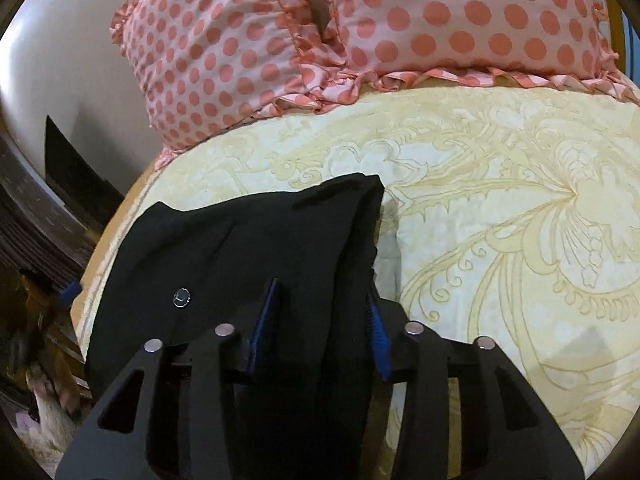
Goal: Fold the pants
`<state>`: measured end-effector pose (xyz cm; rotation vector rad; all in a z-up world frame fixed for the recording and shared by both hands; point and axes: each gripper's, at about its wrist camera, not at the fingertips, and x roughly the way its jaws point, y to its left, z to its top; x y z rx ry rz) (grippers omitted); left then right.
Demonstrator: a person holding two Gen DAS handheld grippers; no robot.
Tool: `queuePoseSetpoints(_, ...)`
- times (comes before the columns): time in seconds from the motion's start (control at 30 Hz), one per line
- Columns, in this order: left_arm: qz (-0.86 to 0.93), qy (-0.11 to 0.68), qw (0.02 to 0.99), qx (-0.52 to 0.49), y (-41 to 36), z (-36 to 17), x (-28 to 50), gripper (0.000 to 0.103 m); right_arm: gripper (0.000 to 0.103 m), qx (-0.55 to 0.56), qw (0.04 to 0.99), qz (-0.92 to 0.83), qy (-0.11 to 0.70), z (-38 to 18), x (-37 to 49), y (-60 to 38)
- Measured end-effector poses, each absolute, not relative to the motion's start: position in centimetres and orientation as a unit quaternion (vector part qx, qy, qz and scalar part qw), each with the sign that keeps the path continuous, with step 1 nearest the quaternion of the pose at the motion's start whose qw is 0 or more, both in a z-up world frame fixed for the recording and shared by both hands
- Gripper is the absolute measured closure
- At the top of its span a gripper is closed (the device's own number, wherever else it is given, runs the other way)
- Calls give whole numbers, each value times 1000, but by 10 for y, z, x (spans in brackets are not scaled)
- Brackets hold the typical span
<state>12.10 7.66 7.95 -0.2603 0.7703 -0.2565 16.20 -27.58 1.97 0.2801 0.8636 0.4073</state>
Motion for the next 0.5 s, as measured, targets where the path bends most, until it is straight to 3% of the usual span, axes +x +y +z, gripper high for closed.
queuePoseSetpoints(0.13, -136, 464, 861, -157, 88, 60, 173, 33, 75, 136, 879, 199, 412, 20, 161, -277)
queuePoseSetpoints(0.4, -157, 518, 831, -128, 67, 40, 202, 48, 68, 157, 867, 204, 426, 15, 170, -283)
queuePoseSetpoints(0.47, -155, 520, 831, -125, 64, 39, 206, 59, 74, 158, 868, 212, 419, 15, 169, -283)
queuePoseSetpoints(0.5, -156, 519, 831, -123, 63, 39, 205, 70, 77, 150, 872, 217, 412, 18, 167, -281)
